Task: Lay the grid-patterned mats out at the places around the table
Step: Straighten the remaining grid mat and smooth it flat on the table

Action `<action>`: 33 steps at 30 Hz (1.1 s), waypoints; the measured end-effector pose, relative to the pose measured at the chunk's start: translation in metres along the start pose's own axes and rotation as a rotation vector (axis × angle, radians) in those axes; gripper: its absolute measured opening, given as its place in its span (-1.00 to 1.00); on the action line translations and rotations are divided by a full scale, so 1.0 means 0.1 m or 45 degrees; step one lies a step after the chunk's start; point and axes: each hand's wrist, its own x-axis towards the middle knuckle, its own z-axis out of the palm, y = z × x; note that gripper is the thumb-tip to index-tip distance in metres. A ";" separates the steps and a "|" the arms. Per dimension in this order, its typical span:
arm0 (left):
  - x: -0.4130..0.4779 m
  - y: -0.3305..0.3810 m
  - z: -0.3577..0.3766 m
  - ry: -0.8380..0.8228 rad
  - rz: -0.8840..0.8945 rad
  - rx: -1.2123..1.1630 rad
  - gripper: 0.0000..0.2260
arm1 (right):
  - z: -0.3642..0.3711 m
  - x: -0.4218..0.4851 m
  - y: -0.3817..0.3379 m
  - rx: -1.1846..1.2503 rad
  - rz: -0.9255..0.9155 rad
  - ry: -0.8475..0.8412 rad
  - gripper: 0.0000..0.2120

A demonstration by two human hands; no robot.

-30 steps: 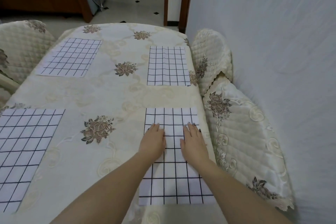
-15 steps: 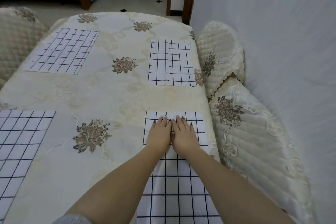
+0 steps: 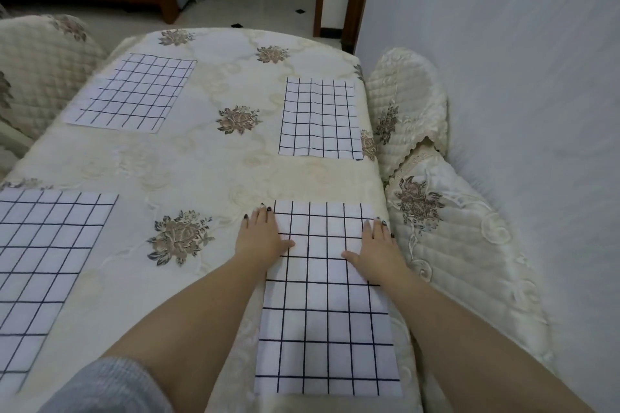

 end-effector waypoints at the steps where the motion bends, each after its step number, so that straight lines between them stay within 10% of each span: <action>1: -0.04 -0.05 0.00 0.014 -0.010 -0.009 -0.15 | 0.00 -0.03 0.03 0.014 0.022 0.006 -0.13; 14: -1.34 0.38 0.55 -0.066 0.294 -0.021 -0.24 | 0.61 -1.12 -0.62 0.079 -0.275 0.083 -0.38; 33: -1.92 -0.08 0.77 -0.136 0.196 -0.063 0.06 | 0.82 -1.72 0.06 0.081 -0.075 0.037 -0.15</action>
